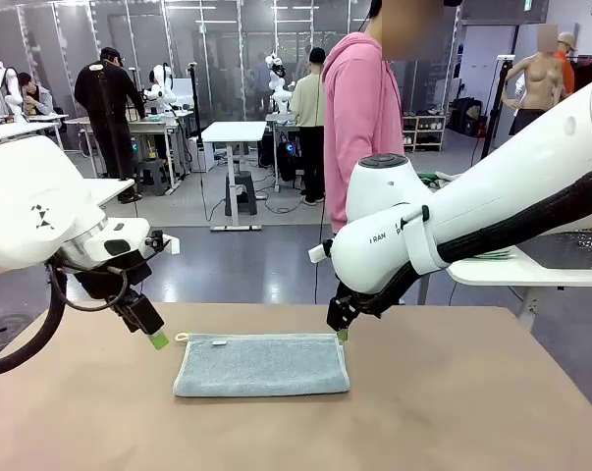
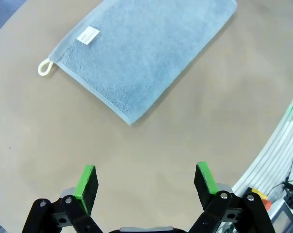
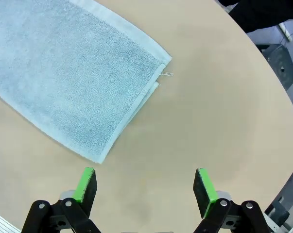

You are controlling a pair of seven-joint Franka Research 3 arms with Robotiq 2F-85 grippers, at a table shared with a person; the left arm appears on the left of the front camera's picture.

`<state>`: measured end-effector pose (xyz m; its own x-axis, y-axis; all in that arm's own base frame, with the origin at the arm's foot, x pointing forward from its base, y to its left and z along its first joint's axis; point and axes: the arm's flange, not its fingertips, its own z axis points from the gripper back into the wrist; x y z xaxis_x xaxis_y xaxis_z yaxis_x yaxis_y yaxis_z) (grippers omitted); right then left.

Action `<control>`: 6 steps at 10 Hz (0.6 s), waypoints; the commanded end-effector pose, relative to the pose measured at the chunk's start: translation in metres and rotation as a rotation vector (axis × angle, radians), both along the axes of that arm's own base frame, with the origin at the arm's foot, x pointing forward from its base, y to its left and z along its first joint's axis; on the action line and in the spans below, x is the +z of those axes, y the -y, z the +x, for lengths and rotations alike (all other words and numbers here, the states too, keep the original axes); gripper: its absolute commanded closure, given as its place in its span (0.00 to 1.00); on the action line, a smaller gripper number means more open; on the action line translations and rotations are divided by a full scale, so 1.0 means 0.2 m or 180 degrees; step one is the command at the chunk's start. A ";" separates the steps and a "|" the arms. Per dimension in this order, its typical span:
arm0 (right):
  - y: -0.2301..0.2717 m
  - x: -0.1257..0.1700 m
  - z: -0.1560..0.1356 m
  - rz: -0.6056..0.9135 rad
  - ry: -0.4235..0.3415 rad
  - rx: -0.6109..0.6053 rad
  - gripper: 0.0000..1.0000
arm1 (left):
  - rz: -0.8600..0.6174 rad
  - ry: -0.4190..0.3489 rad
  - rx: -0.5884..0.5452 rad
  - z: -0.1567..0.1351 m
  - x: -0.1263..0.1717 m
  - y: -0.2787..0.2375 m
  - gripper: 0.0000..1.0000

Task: Fold the towels and place them in the basket.
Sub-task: When a person lays out a Towel with hook on the table, fold it in half twice.

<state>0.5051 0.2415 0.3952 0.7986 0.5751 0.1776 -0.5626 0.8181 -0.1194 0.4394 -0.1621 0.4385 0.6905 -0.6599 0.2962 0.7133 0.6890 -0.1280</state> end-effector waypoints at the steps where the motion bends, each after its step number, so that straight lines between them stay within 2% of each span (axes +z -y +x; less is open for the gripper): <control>1: 0.00 0.01 0.00 -0.0049 -0.0001 0.0026 0.00 | 0.0038 -0.0044 -0.0008 0.02 0.02 0.01 0.00; 3: 0.00 0.00 0.00 0.0000 -0.0001 0.0000 0.00 | -0.0003 -0.0001 -0.0001 0.01 0.00 0.00 0.00; 4: -0.01 -0.07 0.04 0.0142 -0.0172 -0.0108 0.00 | 0.0148 0.0019 0.0072 -0.04 0.20 -0.03 0.00; 5: -0.02 -0.14 0.08 0.0277 -0.0197 -0.0445 0.00 | 0.0143 -0.0034 0.0020 -0.16 0.42 -0.06 0.00; 6: -0.03 -0.19 0.08 0.0308 -0.0230 -0.0740 0.00 | 0.0195 0.0047 -0.0014 -0.29 0.59 -0.07 0.00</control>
